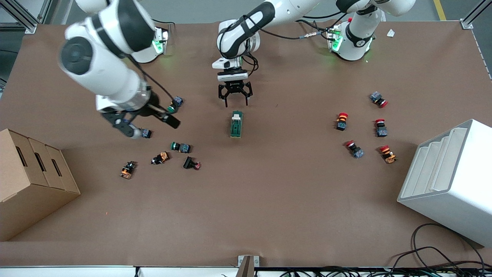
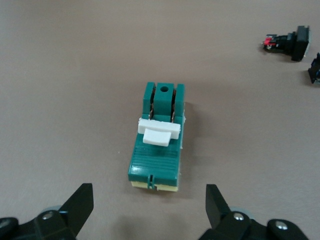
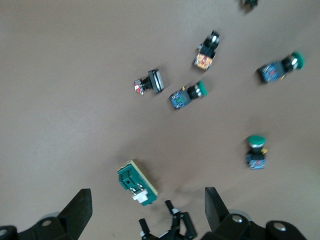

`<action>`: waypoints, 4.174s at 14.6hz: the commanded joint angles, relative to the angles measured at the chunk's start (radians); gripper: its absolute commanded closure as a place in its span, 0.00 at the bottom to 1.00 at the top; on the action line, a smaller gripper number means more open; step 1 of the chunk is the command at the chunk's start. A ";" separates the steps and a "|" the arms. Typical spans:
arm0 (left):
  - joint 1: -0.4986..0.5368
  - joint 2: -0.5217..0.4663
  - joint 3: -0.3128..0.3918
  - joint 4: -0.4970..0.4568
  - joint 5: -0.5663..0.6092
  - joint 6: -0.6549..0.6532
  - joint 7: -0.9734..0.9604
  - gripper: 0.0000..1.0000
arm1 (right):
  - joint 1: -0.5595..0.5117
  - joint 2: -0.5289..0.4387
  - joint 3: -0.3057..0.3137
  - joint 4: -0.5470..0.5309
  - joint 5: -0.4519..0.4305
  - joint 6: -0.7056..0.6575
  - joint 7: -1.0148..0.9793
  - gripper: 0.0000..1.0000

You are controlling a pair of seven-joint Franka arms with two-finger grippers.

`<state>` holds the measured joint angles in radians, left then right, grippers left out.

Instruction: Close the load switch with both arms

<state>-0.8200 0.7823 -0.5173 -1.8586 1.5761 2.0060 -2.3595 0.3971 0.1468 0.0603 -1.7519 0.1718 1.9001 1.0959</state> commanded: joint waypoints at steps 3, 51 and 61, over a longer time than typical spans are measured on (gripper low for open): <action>-0.005 0.095 0.014 0.013 0.241 -0.101 -0.122 0.01 | 0.106 0.049 -0.011 -0.124 0.015 0.190 0.195 0.00; -0.097 0.173 0.086 0.025 0.352 -0.185 -0.303 0.01 | 0.345 0.447 -0.017 -0.003 0.017 0.548 0.460 0.00; -0.099 0.181 0.086 0.024 0.352 -0.201 -0.305 0.01 | 0.339 0.465 -0.017 0.034 0.044 0.527 0.476 0.00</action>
<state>-0.9147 0.9175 -0.4381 -1.8439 1.9212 1.8045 -2.6257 0.7414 0.5928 0.0342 -1.7417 0.1962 2.4206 1.5609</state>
